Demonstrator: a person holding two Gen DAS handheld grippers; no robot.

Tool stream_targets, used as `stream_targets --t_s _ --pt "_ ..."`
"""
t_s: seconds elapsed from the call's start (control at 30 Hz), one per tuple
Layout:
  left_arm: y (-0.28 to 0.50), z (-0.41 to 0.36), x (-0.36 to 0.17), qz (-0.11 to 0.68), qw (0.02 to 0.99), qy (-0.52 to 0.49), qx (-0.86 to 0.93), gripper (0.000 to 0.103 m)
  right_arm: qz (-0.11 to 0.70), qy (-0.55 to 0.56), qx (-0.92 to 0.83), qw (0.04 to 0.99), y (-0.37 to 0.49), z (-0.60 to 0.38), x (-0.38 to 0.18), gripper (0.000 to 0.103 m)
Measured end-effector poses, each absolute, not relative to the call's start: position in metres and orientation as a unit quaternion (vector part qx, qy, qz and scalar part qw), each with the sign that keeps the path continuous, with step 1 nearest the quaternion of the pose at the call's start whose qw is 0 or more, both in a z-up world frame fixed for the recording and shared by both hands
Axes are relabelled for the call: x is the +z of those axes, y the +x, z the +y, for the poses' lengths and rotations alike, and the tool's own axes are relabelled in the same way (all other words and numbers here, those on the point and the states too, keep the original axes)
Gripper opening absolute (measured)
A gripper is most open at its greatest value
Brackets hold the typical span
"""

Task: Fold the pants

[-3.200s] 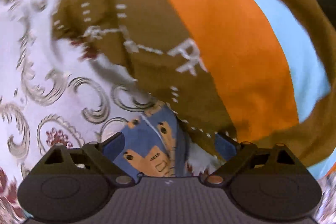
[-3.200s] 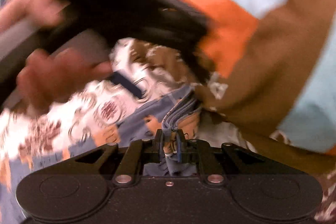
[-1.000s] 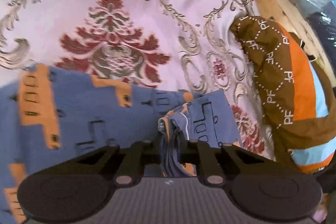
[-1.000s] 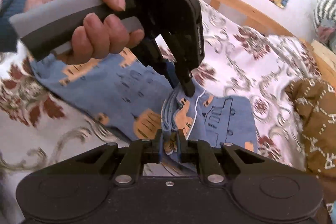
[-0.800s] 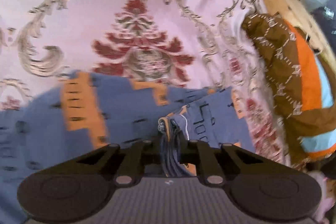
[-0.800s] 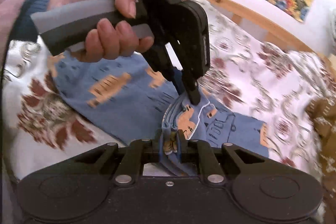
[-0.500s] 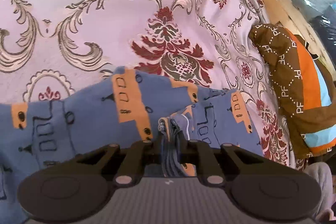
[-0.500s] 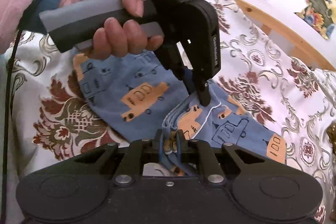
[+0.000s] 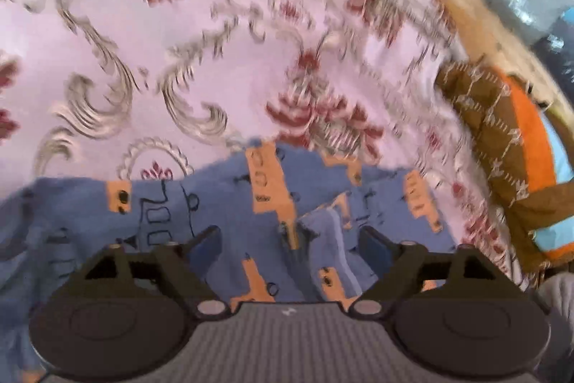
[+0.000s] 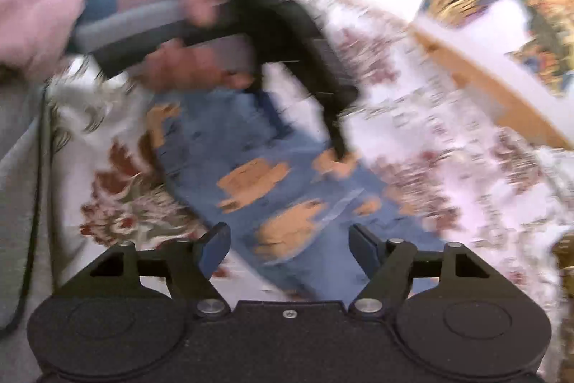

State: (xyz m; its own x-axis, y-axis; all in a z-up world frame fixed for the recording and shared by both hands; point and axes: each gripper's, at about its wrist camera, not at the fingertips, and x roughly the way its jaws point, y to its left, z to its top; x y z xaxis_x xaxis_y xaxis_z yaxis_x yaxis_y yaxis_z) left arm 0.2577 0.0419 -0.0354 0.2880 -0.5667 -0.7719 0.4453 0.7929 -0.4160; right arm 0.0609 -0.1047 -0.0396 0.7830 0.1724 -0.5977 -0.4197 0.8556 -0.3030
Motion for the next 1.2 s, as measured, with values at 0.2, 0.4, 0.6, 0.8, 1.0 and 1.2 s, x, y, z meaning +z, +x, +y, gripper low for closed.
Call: stream_targets --t_s 0.2,0.4,0.6,0.8,1.0,1.2 --pt "0.215 0.019 -0.015 0.467 0.831 -0.121 -0.277 0.090 0.268 -0.280 -0.088 0.918 0.079 -0.170 -0.042 0.093" --pt "0.188 -0.011 -0.042 0.467 0.830 -0.209 -0.222 0.090 0.249 -0.255 -0.132 0.925 0.089 -0.196 -0.067 0.098" --pt "0.181 -0.016 -0.081 0.501 0.847 -0.122 -0.130 0.076 0.304 -0.288 -0.127 0.899 0.101 -0.198 -0.099 0.102" --pt "0.158 -0.005 -0.062 0.513 0.847 -0.127 -0.056 0.093 0.298 -0.264 -0.150 0.905 0.089 -0.210 -0.080 0.102" --pt "0.119 0.053 -0.035 0.500 0.837 -0.202 0.093 0.102 0.219 -0.287 -0.072 0.930 0.057 -0.174 -0.058 0.102" --pt "0.128 0.114 -0.002 0.457 0.826 -0.324 0.062 0.103 0.189 -0.368 0.025 0.910 0.073 -0.106 -0.068 0.102"
